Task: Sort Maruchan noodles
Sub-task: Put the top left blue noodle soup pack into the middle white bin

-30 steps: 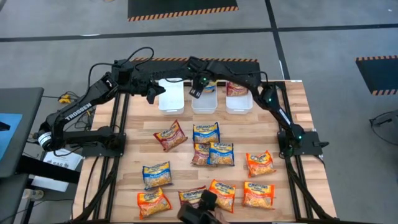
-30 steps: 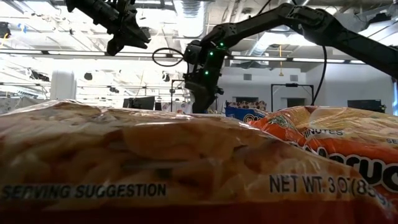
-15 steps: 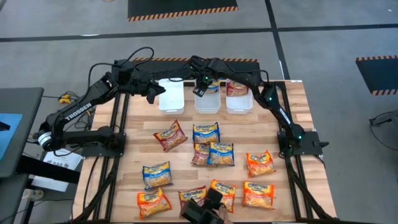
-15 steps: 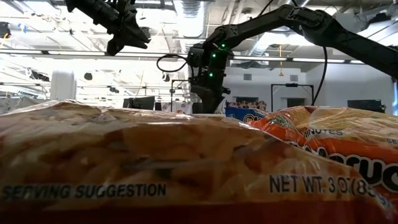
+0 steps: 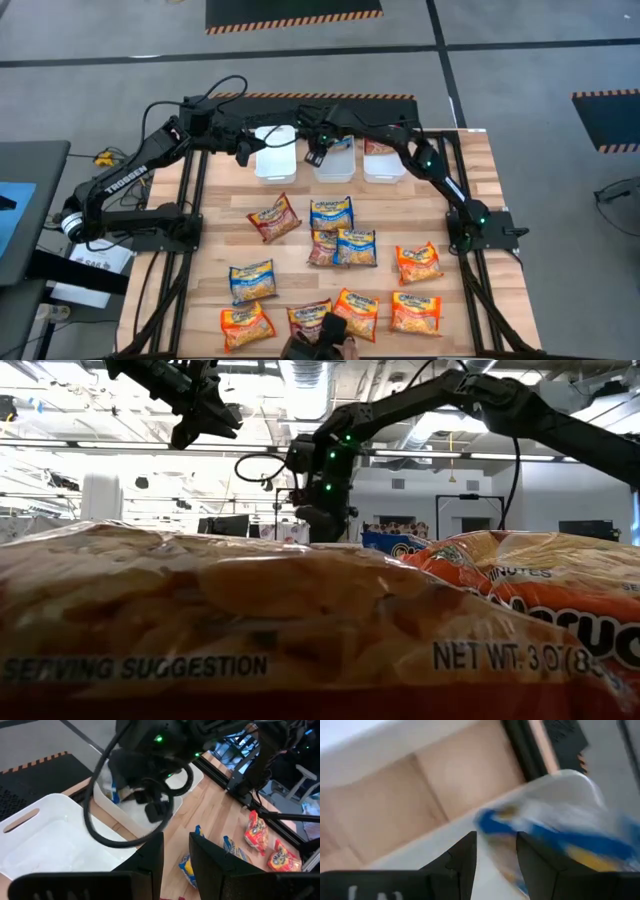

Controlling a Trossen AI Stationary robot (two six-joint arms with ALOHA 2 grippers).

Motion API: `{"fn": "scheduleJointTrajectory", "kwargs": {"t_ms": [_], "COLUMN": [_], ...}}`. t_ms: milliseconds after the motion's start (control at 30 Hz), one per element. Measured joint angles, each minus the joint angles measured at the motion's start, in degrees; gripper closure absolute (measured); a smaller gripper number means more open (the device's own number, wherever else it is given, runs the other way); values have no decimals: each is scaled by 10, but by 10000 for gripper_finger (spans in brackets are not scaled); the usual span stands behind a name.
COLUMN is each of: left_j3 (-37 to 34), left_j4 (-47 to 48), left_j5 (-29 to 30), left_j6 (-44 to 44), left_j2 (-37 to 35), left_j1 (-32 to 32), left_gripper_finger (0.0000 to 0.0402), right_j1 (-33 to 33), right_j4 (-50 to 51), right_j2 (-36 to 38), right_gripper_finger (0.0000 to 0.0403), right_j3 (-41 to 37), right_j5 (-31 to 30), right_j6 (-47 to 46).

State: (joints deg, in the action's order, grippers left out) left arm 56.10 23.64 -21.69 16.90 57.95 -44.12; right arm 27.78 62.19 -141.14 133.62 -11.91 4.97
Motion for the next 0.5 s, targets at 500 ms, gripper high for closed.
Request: {"fn": "scheduleJointTrajectory", "kwargs": {"t_ms": [500], "left_j3": [0], "left_j4": [0], "left_j5": [0], "left_j6": [2], "left_j2": [0], "left_j1": [0], "left_gripper_finger": [324], "right_j1": [5], "right_j4": [-20], "right_j2": [-5], "right_gripper_finger": [240], "right_j3": [14], "right_j5": [26], "right_j6": [-2]}}
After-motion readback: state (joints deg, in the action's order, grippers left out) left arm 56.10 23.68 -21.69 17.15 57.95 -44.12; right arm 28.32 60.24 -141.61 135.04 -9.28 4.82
